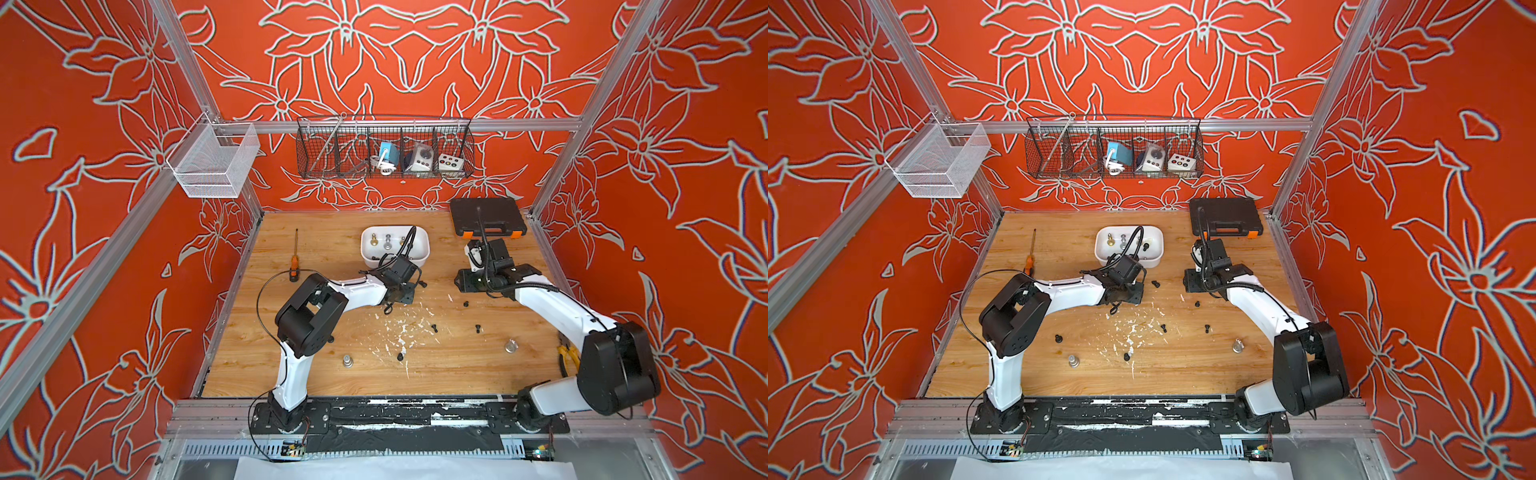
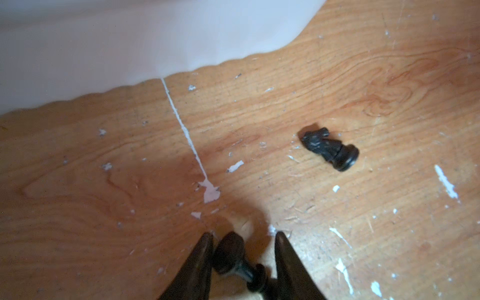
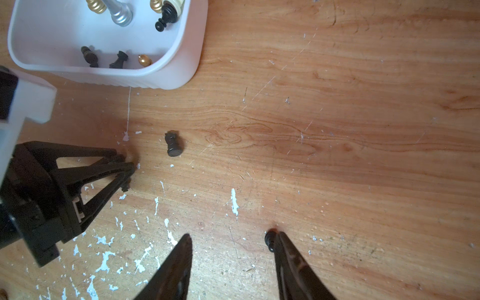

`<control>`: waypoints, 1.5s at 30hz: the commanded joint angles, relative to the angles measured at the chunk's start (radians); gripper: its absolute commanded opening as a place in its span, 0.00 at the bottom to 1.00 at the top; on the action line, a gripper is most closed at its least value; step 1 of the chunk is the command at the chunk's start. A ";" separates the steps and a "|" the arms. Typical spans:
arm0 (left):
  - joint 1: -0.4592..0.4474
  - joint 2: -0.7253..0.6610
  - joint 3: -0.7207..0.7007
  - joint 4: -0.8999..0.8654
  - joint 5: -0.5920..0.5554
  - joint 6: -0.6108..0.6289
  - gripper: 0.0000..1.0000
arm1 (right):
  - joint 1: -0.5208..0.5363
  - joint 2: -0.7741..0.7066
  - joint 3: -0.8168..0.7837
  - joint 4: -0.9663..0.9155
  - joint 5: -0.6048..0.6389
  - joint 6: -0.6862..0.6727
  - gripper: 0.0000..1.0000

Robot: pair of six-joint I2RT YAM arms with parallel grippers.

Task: Put the chess pieces into the storage box
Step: Pick up the chess piece at the center of the board.

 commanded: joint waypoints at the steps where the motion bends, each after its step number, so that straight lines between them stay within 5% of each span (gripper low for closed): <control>1: -0.005 0.025 -0.003 -0.022 -0.021 0.023 0.38 | -0.007 -0.002 -0.015 0.002 0.001 0.013 0.53; 22: -0.006 -0.003 -0.099 0.031 -0.071 0.105 0.18 | -0.009 0.002 -0.013 0.001 -0.008 0.021 0.53; 45: 0.020 -0.168 0.047 -0.034 -0.056 0.167 0.17 | -0.011 -0.003 0.000 -0.010 -0.008 0.020 0.53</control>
